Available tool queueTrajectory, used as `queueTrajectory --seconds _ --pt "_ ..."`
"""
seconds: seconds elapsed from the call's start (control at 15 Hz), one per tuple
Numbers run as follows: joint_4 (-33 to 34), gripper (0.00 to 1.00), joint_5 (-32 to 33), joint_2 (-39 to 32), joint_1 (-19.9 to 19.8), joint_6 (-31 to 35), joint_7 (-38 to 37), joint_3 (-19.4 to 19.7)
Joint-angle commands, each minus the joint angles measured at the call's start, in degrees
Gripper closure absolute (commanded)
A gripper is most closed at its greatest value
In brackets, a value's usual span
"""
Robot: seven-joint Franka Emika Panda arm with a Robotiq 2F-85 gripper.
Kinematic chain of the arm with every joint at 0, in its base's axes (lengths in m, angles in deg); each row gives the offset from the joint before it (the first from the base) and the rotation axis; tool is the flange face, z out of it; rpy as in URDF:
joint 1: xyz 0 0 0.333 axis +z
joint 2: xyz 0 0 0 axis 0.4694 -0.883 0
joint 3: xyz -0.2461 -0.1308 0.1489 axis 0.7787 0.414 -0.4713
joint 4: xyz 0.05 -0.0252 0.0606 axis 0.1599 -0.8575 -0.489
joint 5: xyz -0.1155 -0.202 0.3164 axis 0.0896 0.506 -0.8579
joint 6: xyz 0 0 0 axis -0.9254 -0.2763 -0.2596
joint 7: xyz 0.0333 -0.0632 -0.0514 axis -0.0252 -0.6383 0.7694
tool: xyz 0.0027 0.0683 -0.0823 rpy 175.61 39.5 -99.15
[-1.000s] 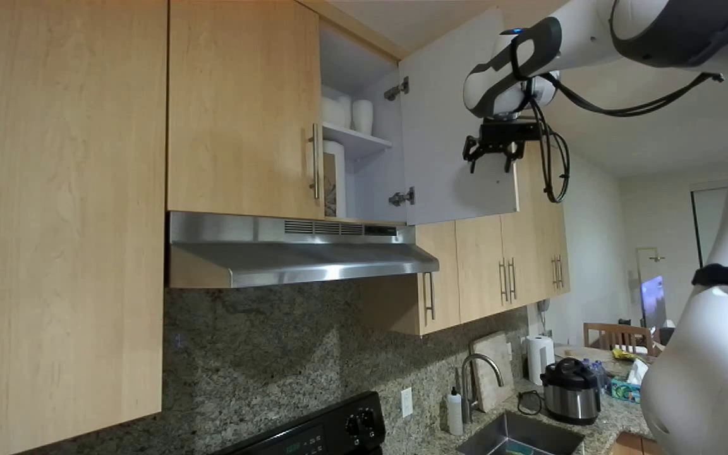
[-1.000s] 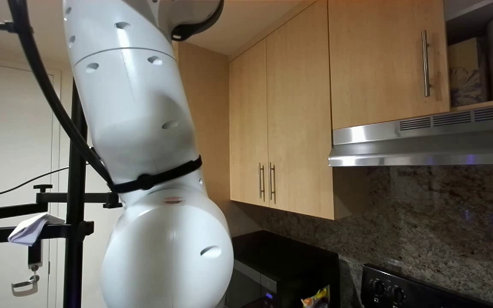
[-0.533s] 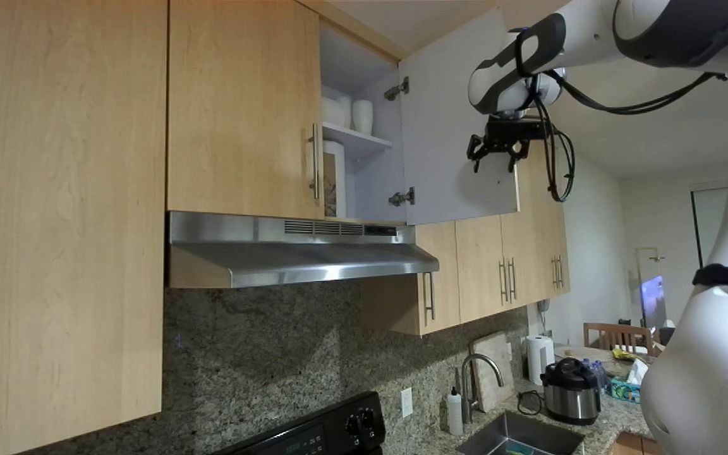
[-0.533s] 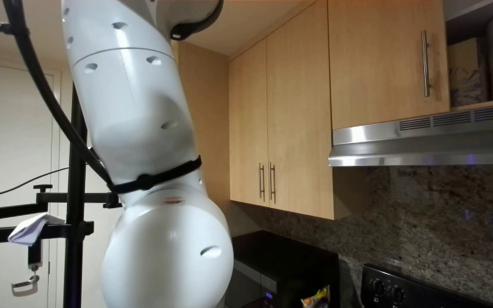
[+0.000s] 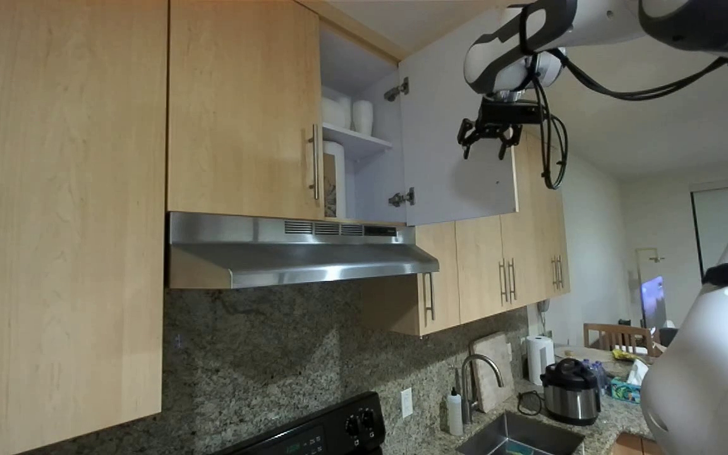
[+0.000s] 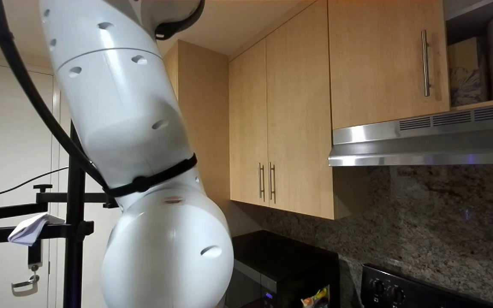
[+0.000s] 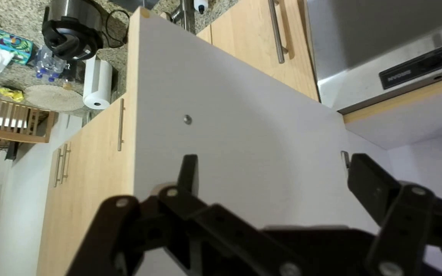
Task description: Open the right door of the cabinet above the stove
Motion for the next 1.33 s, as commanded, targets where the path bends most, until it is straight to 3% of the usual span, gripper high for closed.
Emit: queueTrajectory --seconds 0.0,0.27,0.6,0.67,1.27 --pt "-2.1 0.00 1.6 2.1 0.1 -2.1 0.5 -3.8" --pt "-3.4 0.00 2.2 2.5 1.9 -6.3 2.8 -7.3" --pt "-3.7 0.00 1.6 1.8 6.0 -13.9 10.2 -8.9" --pt "-2.2 0.00 1.2 0.8 5.3 -12.6 6.6 -8.6" --pt "-2.6 0.00 1.2 0.8 6.2 -13.4 8.1 -8.8"
